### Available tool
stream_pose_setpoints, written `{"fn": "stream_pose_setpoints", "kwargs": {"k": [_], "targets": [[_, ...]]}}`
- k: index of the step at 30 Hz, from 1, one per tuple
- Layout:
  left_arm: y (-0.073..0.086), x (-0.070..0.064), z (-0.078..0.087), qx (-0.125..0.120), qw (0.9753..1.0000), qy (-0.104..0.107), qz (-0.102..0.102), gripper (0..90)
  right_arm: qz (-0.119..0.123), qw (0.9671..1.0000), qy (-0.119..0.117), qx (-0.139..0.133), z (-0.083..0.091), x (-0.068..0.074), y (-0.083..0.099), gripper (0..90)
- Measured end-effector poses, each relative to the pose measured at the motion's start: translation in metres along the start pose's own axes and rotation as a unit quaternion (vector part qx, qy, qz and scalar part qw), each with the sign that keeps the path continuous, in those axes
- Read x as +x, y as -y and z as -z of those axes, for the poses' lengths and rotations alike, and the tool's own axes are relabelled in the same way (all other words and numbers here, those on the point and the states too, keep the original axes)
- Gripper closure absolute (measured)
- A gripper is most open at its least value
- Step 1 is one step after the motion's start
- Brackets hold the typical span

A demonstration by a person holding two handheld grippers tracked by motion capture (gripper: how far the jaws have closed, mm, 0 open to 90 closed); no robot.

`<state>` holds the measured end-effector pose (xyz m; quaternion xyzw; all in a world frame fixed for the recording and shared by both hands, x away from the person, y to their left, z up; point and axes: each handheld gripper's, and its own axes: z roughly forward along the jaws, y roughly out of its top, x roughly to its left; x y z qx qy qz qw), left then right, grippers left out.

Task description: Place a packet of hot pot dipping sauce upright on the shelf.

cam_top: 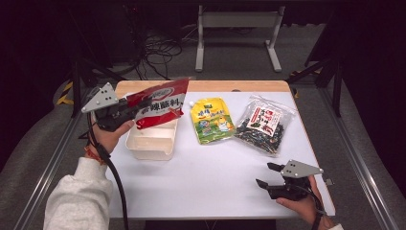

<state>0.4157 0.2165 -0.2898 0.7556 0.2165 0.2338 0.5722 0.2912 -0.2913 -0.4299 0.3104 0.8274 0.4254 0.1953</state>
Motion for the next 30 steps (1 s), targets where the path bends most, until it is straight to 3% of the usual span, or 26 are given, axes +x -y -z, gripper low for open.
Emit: {"fn": "stream_pose_setpoints", "kwargs": {"k": [7, 17, 20, 26, 30], "targets": [[0.002, 0.032, -0.017, 0.009, 0.9999, -0.006, 0.001, 90.0, -0.010, 0.9999, 0.004, 0.011, 0.004, 0.002, 0.010, 28.8], [0.017, 0.064, -0.048, 0.030, 0.9995, -0.003, 0.005, 90.0, -0.034, 0.9991, 0.018, 0.019, 0.013, 0.002, 0.023, 28.8], [0.022, 0.072, -0.055, 0.035, 0.9993, -0.002, 0.011, 90.0, -0.040, 0.9987, 0.021, 0.021, 0.015, 0.003, 0.026, 28.8], [0.031, 0.081, -0.073, 0.054, 0.9985, -0.005, 0.002, 90.0, -0.050, 0.9980, 0.029, 0.025, 0.019, 0.004, 0.031, 28.7], [0.040, 0.086, -0.084, 0.053, 0.9985, -0.008, 0.013, 90.0, -0.053, 0.9978, 0.030, 0.026, 0.019, 0.005, 0.032, 28.7]]}}
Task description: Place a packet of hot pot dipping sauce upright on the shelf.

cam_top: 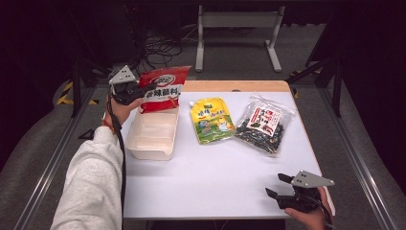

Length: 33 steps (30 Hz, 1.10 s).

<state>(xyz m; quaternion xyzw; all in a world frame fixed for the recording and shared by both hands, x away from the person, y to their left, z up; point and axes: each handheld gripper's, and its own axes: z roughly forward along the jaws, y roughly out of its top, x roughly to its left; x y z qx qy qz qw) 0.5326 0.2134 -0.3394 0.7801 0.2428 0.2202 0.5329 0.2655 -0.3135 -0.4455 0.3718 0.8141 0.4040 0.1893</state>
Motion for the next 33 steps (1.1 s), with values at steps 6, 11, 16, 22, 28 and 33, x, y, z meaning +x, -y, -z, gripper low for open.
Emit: {"fn": "stream_pose_setpoints", "kwargs": {"k": [6, 11, 16, 22, 28, 33], "targets": [[0.008, 0.003, -0.008, 0.003, 1.0000, -0.004, 0.003, 89.2, 0.001, 1.0000, -0.003, 0.006, -0.002, 0.001, 0.000, 28.7], [0.016, 0.001, -0.012, 0.004, 0.9998, -0.015, 0.010, 81.6, 0.009, 0.9999, -0.009, 0.009, -0.005, 0.004, -0.002, 28.7], [0.024, 0.002, -0.008, 0.041, 0.9985, -0.035, 0.005, 79.4, 0.013, 0.9998, -0.013, 0.011, -0.005, 0.006, -0.002, 28.7], [0.042, 0.007, -0.001, 0.075, 0.9959, -0.047, 0.018, 82.3, 0.020, 0.9996, -0.015, 0.014, -0.006, 0.006, -0.002, 28.8], [0.056, 0.008, -0.004, 0.085, 0.9952, -0.039, 0.029, 89.7, 0.023, 0.9993, -0.019, 0.022, -0.011, 0.007, -0.004, 28.8], [0.061, 0.010, -0.004, 0.090, 0.9946, -0.039, 0.035, 89.9, 0.023, 0.9992, -0.020, 0.024, -0.013, 0.007, -0.004, 28.8]]}}
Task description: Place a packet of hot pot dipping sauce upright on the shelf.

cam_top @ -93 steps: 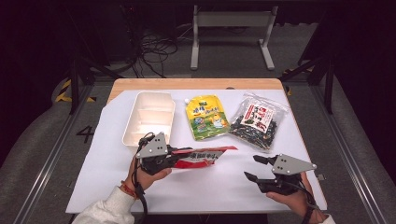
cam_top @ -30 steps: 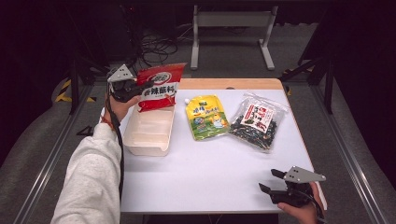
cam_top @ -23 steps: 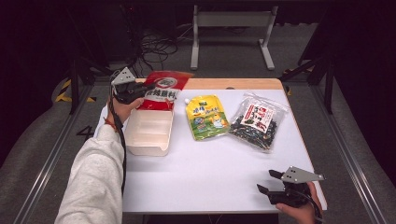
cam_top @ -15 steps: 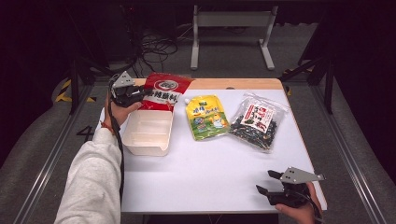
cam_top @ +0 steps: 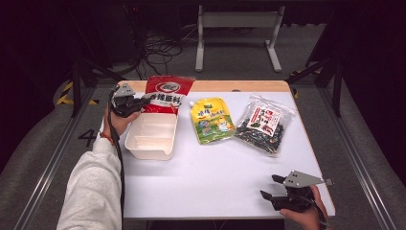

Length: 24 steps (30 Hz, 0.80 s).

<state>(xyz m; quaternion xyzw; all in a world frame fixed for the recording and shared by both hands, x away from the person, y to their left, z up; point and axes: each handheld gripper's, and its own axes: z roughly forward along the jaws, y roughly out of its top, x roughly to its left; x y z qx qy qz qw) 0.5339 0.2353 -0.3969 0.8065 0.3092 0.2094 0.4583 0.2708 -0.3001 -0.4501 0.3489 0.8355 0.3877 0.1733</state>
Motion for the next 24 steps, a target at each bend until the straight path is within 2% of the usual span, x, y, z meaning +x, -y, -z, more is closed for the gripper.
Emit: {"fn": "stream_pose_setpoints", "kwargs": {"k": [2, 10, 13, 15, 16, 19, 22, 24], "targets": [[0.003, -0.002, -0.003, 0.016, 0.9998, -0.002, -0.012, 89.9, -0.002, 1.0000, -0.002, 0.001, -0.001, 0.000, 0.001, 28.8], [0.004, -0.004, -0.009, 0.032, 0.9994, -0.007, -0.010, 89.7, -0.002, 1.0000, -0.001, -0.001, 0.001, 0.000, 0.000, 28.9], [0.005, -0.004, -0.006, 0.022, 0.9997, -0.006, -0.008, 88.6, -0.002, 1.0000, 0.001, -0.001, 0.002, 0.000, 0.000, 28.9], [0.005, -0.003, -0.001, 0.005, 0.9999, -0.011, 0.003, 86.4, -0.001, 1.0000, 0.003, -0.001, 0.002, -0.001, 0.000, 29.3], [0.005, -0.002, 0.001, 0.003, 0.9999, -0.014, 0.006, 83.3, -0.002, 1.0000, 0.004, -0.002, 0.003, -0.001, 0.000, 29.8], [0.007, -0.001, 0.005, 0.001, 0.9999, -0.015, 0.007, 81.9, -0.004, 0.9999, 0.008, -0.007, 0.004, -0.002, -0.001, 31.0], [0.009, -0.003, 0.014, -0.011, 0.9996, -0.022, 0.015, 79.9, -0.013, 0.9996, 0.013, -0.020, 0.007, -0.005, -0.003, 32.3], [0.010, -0.006, 0.022, -0.015, 0.9994, -0.027, 0.012, 79.9, -0.016, 0.9995, 0.014, -0.024, 0.008, -0.007, -0.004, 32.9]]}}
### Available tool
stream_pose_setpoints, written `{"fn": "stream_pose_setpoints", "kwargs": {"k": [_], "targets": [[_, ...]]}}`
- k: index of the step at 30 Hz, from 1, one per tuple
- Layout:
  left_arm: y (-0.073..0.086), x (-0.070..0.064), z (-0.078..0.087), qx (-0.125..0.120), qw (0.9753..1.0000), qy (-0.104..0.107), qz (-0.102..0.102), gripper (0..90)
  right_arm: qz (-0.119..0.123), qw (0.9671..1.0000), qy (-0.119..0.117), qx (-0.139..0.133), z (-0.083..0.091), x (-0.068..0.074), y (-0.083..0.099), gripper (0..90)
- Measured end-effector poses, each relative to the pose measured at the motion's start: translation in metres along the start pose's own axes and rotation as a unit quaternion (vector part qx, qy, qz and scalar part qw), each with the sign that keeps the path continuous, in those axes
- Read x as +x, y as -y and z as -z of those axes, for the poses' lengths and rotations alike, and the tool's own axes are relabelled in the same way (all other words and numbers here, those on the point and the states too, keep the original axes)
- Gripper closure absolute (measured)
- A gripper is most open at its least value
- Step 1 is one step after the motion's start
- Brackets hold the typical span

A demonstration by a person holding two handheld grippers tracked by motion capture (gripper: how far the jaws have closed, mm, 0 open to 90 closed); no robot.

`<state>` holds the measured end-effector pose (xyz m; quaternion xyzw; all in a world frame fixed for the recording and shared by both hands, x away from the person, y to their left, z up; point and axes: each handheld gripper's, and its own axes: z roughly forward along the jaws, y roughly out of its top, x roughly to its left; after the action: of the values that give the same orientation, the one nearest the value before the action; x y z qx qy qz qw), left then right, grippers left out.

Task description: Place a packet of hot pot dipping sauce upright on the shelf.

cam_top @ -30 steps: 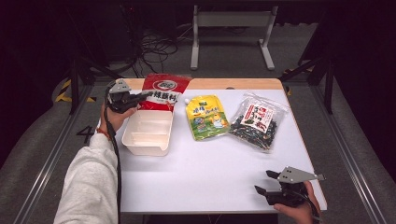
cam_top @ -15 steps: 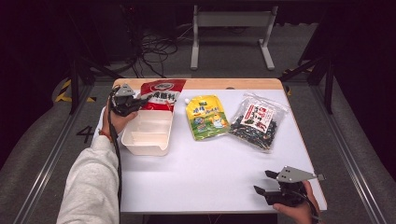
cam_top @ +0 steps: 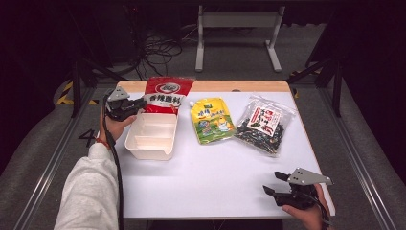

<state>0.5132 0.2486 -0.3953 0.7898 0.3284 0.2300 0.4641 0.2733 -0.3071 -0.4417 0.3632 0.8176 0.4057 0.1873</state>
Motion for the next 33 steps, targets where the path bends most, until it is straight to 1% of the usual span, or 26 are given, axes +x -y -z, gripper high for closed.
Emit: {"fn": "stream_pose_setpoints", "kwargs": {"k": [2, 3, 4, 6, 8, 9, 10, 11, 13, 14, 16, 18, 21, 23, 25, 27, 28, 29, 30, 31, 32, 33], "targets": [[0.001, -0.003, 0.008, -0.004, 1.0000, -0.005, 0.001, 78.5, -0.002, 1.0000, -0.003, -0.003, -0.001, -0.001, -0.001, 33.8], [0.001, -0.003, 0.008, -0.004, 1.0000, -0.005, 0.001, 78.5, -0.002, 1.0000, -0.003, -0.003, -0.001, -0.001, -0.001, 33.8], [0.001, -0.007, 0.017, -0.013, 0.9999, -0.006, 0.000, 78.5, 0.000, 1.0000, -0.003, -0.007, -0.002, -0.003, -0.004, 35.3], [0.001, -0.012, 0.027, -0.020, 0.9998, -0.006, -0.006, 77.2, 0.002, 0.9999, -0.005, -0.009, -0.003, -0.003, -0.006, 36.0], [0.001, -0.019, 0.039, -0.031, 0.9995, -0.005, -0.008, 75.4, 0.006, 0.9999, -0.009, -0.012, -0.005, -0.004, -0.009, 37.5], [0.001, -0.019, 0.039, -0.031, 0.9995, -0.005, -0.008, 75.3, 0.007, 0.9998, -0.011, -0.013, -0.006, -0.004, -0.011, 37.8], [0.002, -0.026, 0.050, -0.039, 0.9991, -0.005, -0.018, 75.0, 0.009, 0.9998, -0.012, -0.014, -0.007, -0.004, -0.012, 38.4], [0.003, -0.030, 0.055, -0.041, 0.9990, -0.001, -0.017, 74.7, 0.010, 0.9997, -0.013, -0.016, -0.008, -0.005, -0.013, 38.6], [0.006, -0.037, 0.066, -0.047, 0.9987, 0.001, -0.020, 73.3, 0.011, 0.9997, -0.015, -0.018, -0.009, -0.006, -0.016, 39.5], [0.006, -0.037, 0.066, -0.047, 0.9987, 0.001, -0.020, 72.8, 0.012, 0.9996, -0.015, -0.019, -0.009, -0.006, -0.017, 40.4], [0.010, -0.044, 0.077, -0.057, 0.9982, 0.005, -0.016, 72.2, 0.013, 0.9995, -0.017, -0.021, -0.010, -0.007, -0.018, 41.2], [0.014, -0.049, 0.085, -0.057, 0.9982, -0.001, -0.019, 69.8, 0.014, 0.9995, -0.016, -0.022, -0.011, -0.008, -0.020, 41.8], [0.021, -0.058, 0.096, -0.067, 0.9976, 0.011, -0.012, 68.3, 0.014, 0.9995, -0.017, -0.022, -0.013, -0.009, -0.021, 42.7], [0.026, -0.066, 0.103, -0.070, 0.9973, 0.015, -0.017, 67.6, 0.014, 0.9995, -0.018, -0.023, -0.013, -0.010, -0.022, 43.0], [0.032, -0.073, 0.108, -0.076, 0.9968, 0.020, -0.017, 66.7, 0.016, 0.9994, -0.018, -0.024, -0.014, -0.010, -0.023, 44.2], [0.037, -0.081, 0.114, -0.079, 0.9965, 0.019, -0.017, 65.8, 0.015, 0.9994, -0.020, -0.025, -0.013, -0.011, -0.023, 45.3], [0.040, -0.085, 0.116, -0.079, 0.9965, 0.022, -0.018, 65.4, 0.015, 0.9994, -0.020, -0.026, -0.013, -0.011, -0.023, 46.2], [0.041, -0.088, 0.117, -0.077, 0.9966, 0.021, -0.021, 65.2, 0.015, 0.9993, -0.019, -0.027, -0.014, -0.012, -0.024, 46.8], [0.043, -0.093, 0.120, -0.070, 0.9969, 0.018, -0.030, 64.7, 0.015, 0.9993, -0.020, -0.026, -0.014, -0.012, -0.024, 47.4], [0.045, -0.097, 0.121, -0.069, 0.9970, 0.018, -0.030, 64.0, 0.015, 0.9993, -0.019, -0.027, -0.013, -0.012, -0.024, 48.4], [0.048, -0.101, 0.123, -0.065, 0.9972, 0.023, -0.029, 63.8, 0.016, 0.9993, -0.019, -0.027, -0.013, -0.013, -0.024, 49.4], [0.050, -0.106, 0.124, -0.059, 0.9974, 0.023, -0.033, 63.1, 0.017, 0.9993, -0.019, -0.028, -0.014, -0.013, -0.025, 50.9]]}}
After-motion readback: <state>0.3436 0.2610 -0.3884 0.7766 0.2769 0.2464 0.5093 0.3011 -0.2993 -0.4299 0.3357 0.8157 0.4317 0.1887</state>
